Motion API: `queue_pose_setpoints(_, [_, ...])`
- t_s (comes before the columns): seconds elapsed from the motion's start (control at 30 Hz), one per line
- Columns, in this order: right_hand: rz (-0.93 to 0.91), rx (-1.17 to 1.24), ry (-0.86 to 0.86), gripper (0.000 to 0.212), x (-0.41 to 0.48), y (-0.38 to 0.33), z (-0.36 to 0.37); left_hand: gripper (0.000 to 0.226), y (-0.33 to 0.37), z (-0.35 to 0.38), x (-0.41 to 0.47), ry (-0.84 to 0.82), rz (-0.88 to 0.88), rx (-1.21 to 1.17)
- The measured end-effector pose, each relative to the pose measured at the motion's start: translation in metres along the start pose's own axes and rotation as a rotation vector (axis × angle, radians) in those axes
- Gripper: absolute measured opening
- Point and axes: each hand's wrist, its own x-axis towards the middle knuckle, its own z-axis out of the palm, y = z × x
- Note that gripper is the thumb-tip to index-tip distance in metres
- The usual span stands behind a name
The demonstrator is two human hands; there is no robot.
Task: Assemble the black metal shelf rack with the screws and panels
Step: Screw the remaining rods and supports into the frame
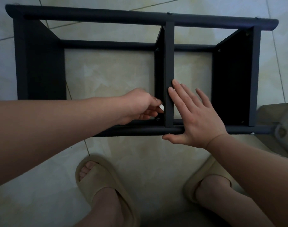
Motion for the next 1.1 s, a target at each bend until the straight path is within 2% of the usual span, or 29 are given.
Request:
queue_pose_setpoints(0.33, [-0.003,0.005,-0.001,0.12,0.0,0.0,0.001,0.009,-0.002,-0.001,0.0,-0.029,0.006,0.013])
queue_pose_setpoints(0.53, [-0.006,0.003,0.009,0.12,0.0,0.001,0.0,0.019,-0.008,-0.005,-0.001,-0.044,0.033,0.046])
queue_pose_setpoints(0.73, [-0.002,0.001,0.01,0.12,0.0,0.0,0.001,0.015,-0.01,-0.009,-0.001,-0.057,0.038,0.08])
queue_pose_setpoints(1.1, [-0.006,-0.034,0.033,0.12,0.0,0.0,0.001,0.016,-0.013,-0.016,-0.009,-0.087,0.069,0.261])
